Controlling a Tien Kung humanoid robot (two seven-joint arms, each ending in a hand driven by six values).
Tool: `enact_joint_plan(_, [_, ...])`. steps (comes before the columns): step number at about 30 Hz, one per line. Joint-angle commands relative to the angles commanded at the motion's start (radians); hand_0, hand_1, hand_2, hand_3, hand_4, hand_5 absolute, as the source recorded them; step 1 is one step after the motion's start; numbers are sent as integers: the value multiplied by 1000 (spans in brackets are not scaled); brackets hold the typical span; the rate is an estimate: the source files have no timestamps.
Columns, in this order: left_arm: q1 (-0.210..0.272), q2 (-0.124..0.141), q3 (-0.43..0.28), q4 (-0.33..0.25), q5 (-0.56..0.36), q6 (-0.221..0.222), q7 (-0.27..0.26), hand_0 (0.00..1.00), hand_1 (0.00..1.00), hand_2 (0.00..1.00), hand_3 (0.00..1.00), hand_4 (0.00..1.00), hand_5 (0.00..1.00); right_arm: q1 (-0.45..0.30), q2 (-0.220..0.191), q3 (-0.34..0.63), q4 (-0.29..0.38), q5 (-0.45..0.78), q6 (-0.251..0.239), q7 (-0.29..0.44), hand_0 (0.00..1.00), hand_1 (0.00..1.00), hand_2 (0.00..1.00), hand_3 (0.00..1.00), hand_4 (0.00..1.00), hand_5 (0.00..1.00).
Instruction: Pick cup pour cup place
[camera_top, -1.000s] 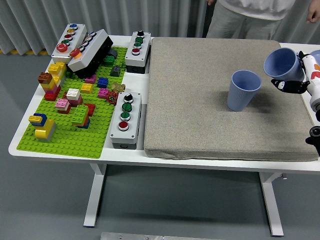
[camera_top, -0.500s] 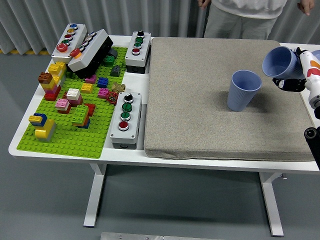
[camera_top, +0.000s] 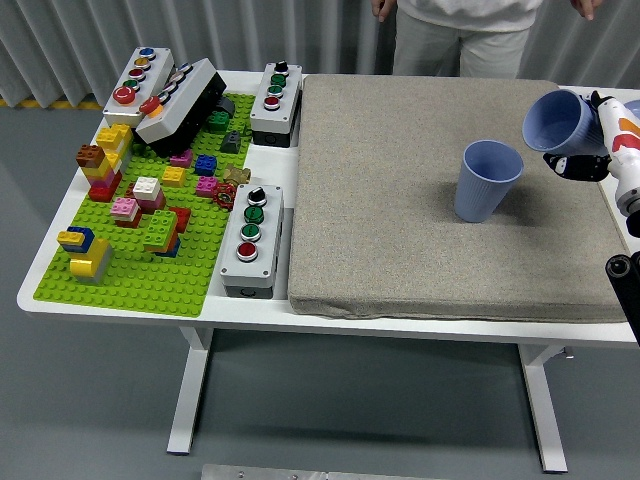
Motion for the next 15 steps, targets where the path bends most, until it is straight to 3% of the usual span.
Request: enact_joint_plan(15, [-1, 0, -1, 0, 0, 0, 0, 876, 843, 924, 810, 642, 882, -14, 15, -11, 29, -7, -3, -7, 735, 629, 532, 615, 791, 122])
